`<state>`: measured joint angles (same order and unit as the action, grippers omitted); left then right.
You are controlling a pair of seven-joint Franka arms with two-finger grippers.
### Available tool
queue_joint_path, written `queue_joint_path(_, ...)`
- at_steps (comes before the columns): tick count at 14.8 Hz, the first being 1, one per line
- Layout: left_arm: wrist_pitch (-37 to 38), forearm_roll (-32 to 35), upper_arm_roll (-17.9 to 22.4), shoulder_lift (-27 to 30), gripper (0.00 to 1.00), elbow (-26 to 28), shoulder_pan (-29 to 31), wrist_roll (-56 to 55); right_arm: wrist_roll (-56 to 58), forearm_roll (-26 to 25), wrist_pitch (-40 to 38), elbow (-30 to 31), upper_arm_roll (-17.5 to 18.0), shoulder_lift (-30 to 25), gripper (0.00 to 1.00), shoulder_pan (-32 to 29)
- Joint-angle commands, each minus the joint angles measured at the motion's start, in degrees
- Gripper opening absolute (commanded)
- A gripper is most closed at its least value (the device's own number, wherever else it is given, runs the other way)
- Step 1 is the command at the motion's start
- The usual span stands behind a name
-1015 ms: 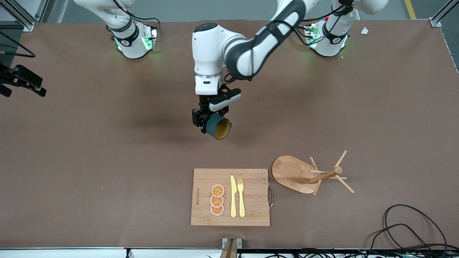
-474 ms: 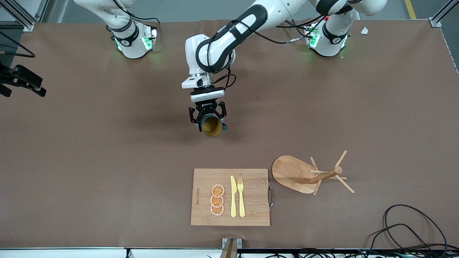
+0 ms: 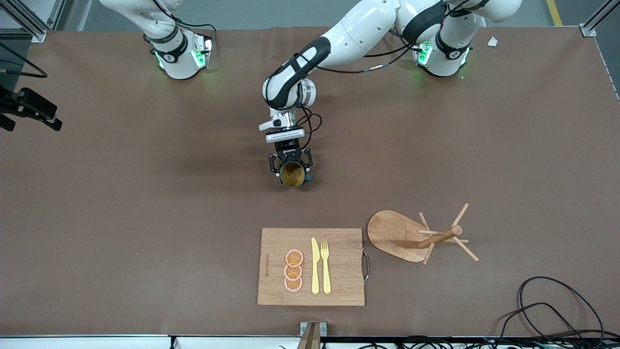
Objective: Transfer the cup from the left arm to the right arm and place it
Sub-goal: 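Lift the mug off the stand and carry it toward the table middle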
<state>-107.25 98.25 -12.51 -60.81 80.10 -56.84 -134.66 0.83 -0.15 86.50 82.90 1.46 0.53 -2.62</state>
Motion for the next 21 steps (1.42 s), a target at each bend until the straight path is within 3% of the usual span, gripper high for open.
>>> queue_joint_path(1,2.83,3.08,0.47,-2.46,0.53,-1.27,-1.16,-1.56,0.13,-0.21,-0.28,0.50,-0.14,-0.97,1.00,-0.11)
queue_joint_path(4,5.47,3.62,0.47,-3.35,0.54,-1.27,-2.57,-2.62,0.05,-0.20,-0.45,0.59,-0.14,-0.97,1.00,-0.11)
queue_joint_path(5,5.82,3.44,0.47,-3.35,0.58,-1.35,-3.01,-2.62,0.05,-0.20,-0.45,0.59,-0.14,-0.97,1.00,-0.11)
queue_joint_path(6,5.83,3.35,0.38,-3.26,0.75,-1.35,-3.10,-2.54,0.05,-0.20,-0.45,0.77,-0.14,-0.97,1.00,-0.11)
queue_joint_path(7,5.91,3.27,0.38,-3.08,0.98,-1.35,-3.18,-2.54,0.05,-0.03,-0.45,0.94,-0.14,-0.97,1.00,-0.11)
queue_joint_path(16,8.90,-3.06,-0.33,-1.50,1.00,-2.06,-6.61,-2.10,-0.13,0.67,-0.28,1.30,0.03,-0.88,1.00,2.35)
queue_joint_path(21,9.61,-6.83,-0.67,1.39,1.00,-2.06,-7.76,-1.57,-5.93,0.76,3.40,1.56,0.03,0.34,1.00,6.39)
